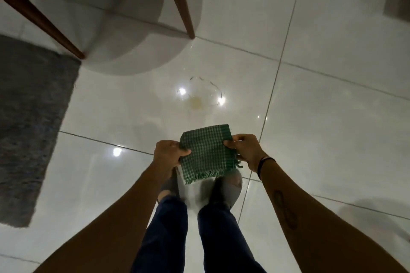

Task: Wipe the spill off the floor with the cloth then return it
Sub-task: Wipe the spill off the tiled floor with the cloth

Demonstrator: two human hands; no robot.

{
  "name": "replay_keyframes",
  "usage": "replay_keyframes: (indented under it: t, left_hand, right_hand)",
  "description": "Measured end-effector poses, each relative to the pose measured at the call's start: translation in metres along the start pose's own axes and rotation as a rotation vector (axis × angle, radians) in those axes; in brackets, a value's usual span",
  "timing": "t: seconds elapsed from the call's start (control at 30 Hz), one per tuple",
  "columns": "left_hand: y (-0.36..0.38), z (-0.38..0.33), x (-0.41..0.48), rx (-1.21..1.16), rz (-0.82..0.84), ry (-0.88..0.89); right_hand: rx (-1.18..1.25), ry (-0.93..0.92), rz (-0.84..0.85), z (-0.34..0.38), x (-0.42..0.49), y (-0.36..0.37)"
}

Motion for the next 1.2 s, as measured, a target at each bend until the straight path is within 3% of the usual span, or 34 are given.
replay_keyframes:
  t: [0.27, 0.33, 0.4, 0.47, 0.53, 0.57, 0.73, 0.87, 1.0, 1.1, 1.2]
  left_hand:
    - [0.045, 0.054, 0.140, 0.247, -0.126, 0.192]
    - [0.052, 0.052, 0.164, 0.326, -0.149, 0.349]
    - [0.057, 0.051, 0.184, 0.514, -0.166, 0.588]
    - [0.059, 0.056, 0.204, 0.786, -0.173, 0.745]
    - [0.055, 0.064, 0.223, 0.968, -0.163, 0.738]
    - [0.052, 0.068, 0.231, 1.018, -0.164, 0.734]
    - [0.050, 0.070, 0.258, 1.167, -0.211, 0.816]
    - [0.044, 0.066, 0.265, 1.156, -0.170, 0.831]
    - [0.042, 0.062, 0.260, 1.182, -0.118, 0.807]
    - [0.041, 0.060, 0.258, 1.200, -0.146, 0.800]
    - [0.042, 0.059, 0.260, 1.216, -0.150, 0.795]
  right_hand:
    - [-0.049, -0.053, -0.201, -0.089, 0.137, 0.034]
    - [-0.271, -0.216, -0.369, -0.096, 0.155, 0.042]
    - [-0.666, -0.535, -0.543, -0.097, 0.164, 0.059]
    - [-0.998, -0.762, -0.391, -0.107, 0.179, 0.093]
    - [-1.219, -0.791, -0.173, -0.129, 0.198, 0.120]
    - [-1.275, -0.787, -0.158, -0.134, 0.208, 0.126]
    - [-1.223, -0.809, -0.421, -0.080, 0.254, 0.134]
    - [-1.350, -0.972, -0.329, -0.093, 0.250, 0.142]
    - [-1.504, -1.007, -0.251, -0.132, 0.233, 0.078]
    - [-1.432, -0.929, -0.280, -0.104, 0.249, 0.056]
    - [-1.262, -0.889, -0.385, -0.061, 0.270, 0.090]
Point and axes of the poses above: each hand's wrist, its own x-axis towards the middle knuckle, its own y-axis out of the palm, z = x × y, the point moved 5 cm from there along x, towards the middle knuckle, and after that the axes turned 3 degrees about -z, right-handed, at the moved point
